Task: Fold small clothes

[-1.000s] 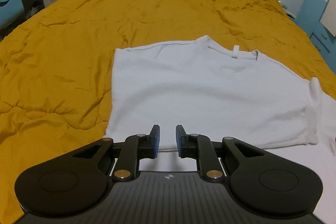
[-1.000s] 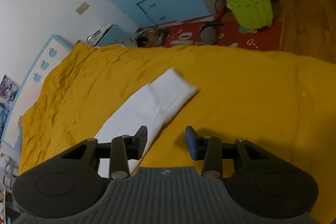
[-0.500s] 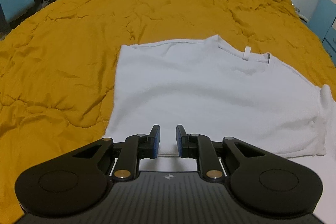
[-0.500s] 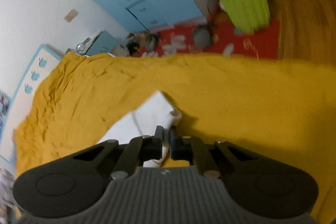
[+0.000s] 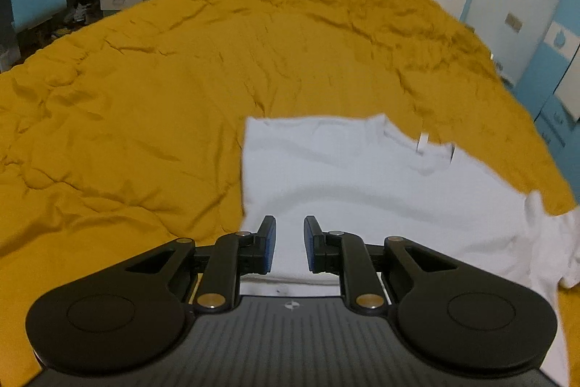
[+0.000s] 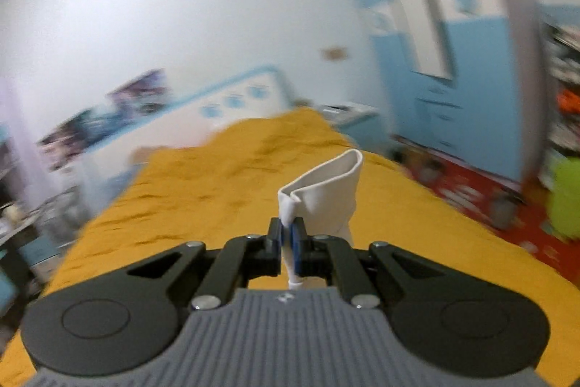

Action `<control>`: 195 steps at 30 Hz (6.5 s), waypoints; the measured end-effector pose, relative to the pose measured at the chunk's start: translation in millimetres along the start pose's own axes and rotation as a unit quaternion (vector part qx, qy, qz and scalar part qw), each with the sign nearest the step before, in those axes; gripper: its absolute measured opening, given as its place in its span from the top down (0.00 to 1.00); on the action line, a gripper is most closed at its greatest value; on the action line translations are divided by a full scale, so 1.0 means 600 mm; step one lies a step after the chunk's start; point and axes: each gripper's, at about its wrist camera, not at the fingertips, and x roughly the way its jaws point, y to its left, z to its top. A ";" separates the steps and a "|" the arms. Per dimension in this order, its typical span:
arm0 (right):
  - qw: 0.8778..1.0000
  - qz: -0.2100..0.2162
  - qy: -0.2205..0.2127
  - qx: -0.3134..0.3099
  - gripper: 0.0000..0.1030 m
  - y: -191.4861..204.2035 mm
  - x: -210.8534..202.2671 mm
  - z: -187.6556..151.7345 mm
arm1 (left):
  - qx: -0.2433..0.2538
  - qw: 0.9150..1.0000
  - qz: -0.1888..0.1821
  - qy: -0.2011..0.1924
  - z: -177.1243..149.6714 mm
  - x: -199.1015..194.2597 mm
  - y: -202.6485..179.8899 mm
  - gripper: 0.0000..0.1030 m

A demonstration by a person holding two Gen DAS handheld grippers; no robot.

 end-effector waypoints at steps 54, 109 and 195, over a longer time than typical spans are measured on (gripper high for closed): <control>0.947 -0.006 0.236 -0.220 0.61 0.098 0.039 -0.477 | 0.019 0.997 -0.056 0.047 -0.043 0.102 0.067 0.61; 0.971 0.033 0.237 -0.003 1.00 0.001 0.370 -0.395 | 0.011 0.999 -0.038 0.021 0.023 0.227 0.026 0.93; 0.718 0.130 0.291 -0.619 0.89 0.067 -0.431 -0.643 | 0.576 0.817 0.026 0.011 -0.449 -0.216 -0.010 0.90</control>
